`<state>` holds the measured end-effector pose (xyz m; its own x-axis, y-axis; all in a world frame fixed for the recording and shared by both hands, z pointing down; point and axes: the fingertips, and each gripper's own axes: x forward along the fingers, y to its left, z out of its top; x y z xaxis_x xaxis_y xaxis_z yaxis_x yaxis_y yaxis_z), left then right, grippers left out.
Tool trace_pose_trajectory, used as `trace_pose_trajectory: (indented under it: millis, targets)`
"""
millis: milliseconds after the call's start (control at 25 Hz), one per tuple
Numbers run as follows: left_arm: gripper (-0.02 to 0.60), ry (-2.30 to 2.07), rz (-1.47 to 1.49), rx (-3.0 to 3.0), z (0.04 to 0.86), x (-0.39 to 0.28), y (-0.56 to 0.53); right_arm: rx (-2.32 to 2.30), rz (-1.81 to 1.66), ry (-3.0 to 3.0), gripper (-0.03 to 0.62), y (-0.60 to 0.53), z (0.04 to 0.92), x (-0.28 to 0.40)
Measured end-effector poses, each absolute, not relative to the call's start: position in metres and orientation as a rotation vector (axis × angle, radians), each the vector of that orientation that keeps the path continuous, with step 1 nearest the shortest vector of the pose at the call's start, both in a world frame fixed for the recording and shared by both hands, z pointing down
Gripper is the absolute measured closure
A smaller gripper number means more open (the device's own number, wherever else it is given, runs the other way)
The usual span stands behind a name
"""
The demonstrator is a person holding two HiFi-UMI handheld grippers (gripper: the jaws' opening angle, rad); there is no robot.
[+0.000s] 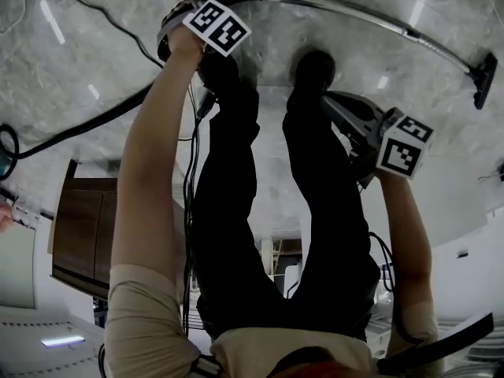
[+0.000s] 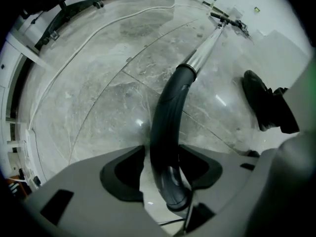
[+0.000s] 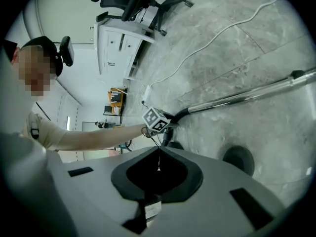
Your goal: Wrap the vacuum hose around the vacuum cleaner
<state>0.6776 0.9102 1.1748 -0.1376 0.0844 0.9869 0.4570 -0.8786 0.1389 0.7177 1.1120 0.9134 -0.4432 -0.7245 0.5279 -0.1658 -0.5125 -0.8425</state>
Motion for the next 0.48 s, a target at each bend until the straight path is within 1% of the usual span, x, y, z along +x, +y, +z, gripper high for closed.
trace_pose_trajectory:
  millis: [80,280,400,480]
  targets:
    - [0.405,-0.626,-2.145,-1.884,1.176,0.681,0.904,-1.373,-2.019,1.236,0.591,1.113,0.923,0.722]
    - [0.408,-0.768,-2.275,-1.874,1.168,0.666,0.909,-1.317,-1.991,1.067,0.591,1.109,0.944,0.734]
    - [0.41,-0.825,-2.3,-1.912,1.146,0.653,0.917,-1.315,-1.977,0.991,0.589,1.105,0.959,0.741]
    - [0.413,-0.865,-2.303,-1.955,1.126,0.645,0.921,-1.317,-1.98,0.838,0.589,1.113,0.978,0.745]
